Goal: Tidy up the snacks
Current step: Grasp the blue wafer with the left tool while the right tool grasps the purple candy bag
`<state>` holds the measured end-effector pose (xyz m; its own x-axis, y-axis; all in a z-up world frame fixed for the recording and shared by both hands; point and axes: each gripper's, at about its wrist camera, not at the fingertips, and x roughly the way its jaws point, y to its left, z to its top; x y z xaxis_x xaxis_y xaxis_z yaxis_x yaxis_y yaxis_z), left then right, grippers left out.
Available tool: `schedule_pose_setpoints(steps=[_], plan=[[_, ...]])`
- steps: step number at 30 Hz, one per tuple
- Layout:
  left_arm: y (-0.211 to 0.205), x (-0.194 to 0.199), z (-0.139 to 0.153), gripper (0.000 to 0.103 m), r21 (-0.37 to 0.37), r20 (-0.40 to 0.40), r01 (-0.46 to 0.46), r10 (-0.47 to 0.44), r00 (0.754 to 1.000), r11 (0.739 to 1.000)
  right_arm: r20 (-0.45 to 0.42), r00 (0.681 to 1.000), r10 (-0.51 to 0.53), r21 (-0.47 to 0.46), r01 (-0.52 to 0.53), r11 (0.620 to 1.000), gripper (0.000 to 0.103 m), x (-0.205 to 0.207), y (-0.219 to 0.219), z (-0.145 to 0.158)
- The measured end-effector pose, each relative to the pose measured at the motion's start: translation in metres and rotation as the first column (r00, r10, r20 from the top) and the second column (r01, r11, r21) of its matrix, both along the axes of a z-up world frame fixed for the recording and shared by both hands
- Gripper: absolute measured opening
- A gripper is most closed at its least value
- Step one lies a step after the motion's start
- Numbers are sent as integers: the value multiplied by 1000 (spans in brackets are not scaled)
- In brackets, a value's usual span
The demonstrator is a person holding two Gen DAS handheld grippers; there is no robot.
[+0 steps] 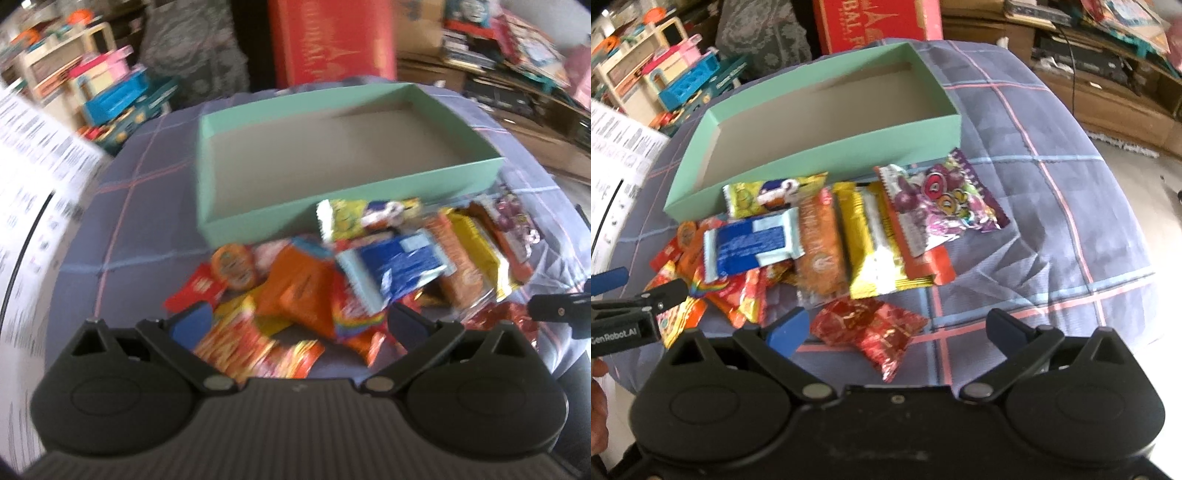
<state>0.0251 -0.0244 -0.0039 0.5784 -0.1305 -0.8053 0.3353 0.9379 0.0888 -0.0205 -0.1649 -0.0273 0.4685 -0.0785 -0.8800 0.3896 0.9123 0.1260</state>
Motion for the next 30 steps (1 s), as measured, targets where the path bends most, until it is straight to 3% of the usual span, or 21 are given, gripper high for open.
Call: schedule_pose_setpoints(steps=[5, 11, 14, 15, 18, 26, 30], plan=[[-37, 16, -2, 103, 25, -4, 167, -167, 986, 986, -5, 999, -49, 44, 50, 998, 103, 1, -20, -6], [-85, 22, -19, 102, 141, -23, 367, -367, 930, 920, -9, 995, -94, 91, 95, 991, 103, -3, -39, -15], [-98, 27, -28, 85, 163, -53, 396, -392, 918, 904, 2, 995, -97, 119, 96, 988, 103, -3, -46, -20], [-101, 30, -31, 73, 162, -70, 398, -392, 917, 903, 4, 995, -97, 126, 96, 987, 103, -3, -48, -21], [-99, 35, -36, 62, 152, -87, 383, -374, 923, 911, 16, 995, -100, 135, 97, 986, 103, 0, -57, -25], [-81, 61, -31, 53, 51, -120, 251, -244, 962, 967, 123, 986, -113, 137, 96, 986, 103, 17, -86, -18], [-77, 66, -31, 53, 23, -138, 231, -226, 964, 973, 172, 981, -88, 104, 71, 992, 103, 34, -93, -20]])
